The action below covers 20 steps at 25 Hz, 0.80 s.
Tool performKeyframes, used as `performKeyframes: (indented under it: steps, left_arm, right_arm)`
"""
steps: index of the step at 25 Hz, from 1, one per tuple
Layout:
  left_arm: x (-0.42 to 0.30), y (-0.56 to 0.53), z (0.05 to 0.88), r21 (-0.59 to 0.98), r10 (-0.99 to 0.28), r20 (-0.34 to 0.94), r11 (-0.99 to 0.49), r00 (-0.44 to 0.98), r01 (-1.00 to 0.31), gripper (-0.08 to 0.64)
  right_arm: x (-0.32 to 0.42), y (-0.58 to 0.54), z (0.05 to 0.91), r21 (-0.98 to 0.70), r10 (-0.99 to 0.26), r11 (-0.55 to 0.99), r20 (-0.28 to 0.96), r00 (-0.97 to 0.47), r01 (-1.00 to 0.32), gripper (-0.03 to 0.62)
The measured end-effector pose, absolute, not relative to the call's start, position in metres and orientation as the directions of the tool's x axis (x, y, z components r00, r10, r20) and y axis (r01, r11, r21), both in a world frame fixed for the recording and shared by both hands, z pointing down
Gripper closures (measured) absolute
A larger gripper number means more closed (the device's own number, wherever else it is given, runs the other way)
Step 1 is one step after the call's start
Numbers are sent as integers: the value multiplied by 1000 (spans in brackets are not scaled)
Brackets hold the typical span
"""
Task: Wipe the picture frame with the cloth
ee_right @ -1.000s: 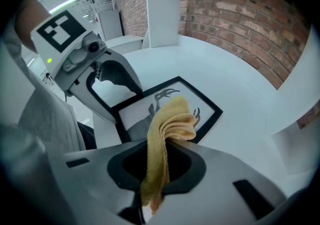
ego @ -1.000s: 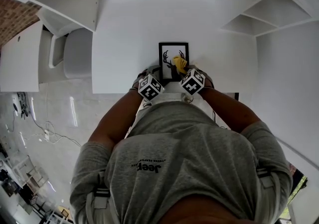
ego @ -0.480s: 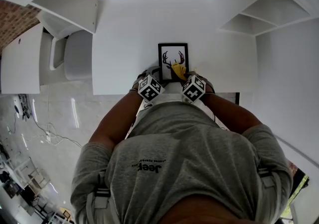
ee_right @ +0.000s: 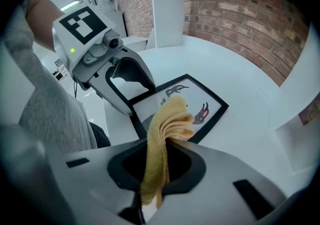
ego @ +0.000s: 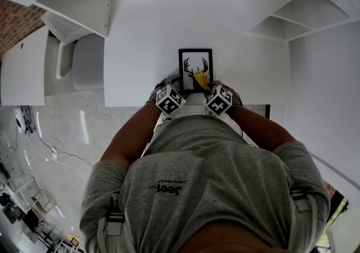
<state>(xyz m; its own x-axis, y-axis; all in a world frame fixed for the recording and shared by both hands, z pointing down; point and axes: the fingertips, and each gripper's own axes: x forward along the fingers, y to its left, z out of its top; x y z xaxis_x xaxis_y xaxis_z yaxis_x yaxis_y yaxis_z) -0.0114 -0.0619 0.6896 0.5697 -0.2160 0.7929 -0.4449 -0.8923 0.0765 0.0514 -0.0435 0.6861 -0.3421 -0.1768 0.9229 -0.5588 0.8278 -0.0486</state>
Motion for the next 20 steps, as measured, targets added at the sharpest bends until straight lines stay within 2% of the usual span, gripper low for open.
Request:
performKeyframes:
  steps: [11, 20]
  left_arm:
    - [-10, -61, 689, 78, -215, 790, -894, 574, -442, 250]
    - [-11, -61, 689, 76, -216, 786, -896, 579, -438, 250]
  right_arm:
    - [52, -48, 683, -99, -160, 808, 912, -378, -580, 538]
    - [38, -145, 660, -20, -315, 765, 861, -400, -644, 538]
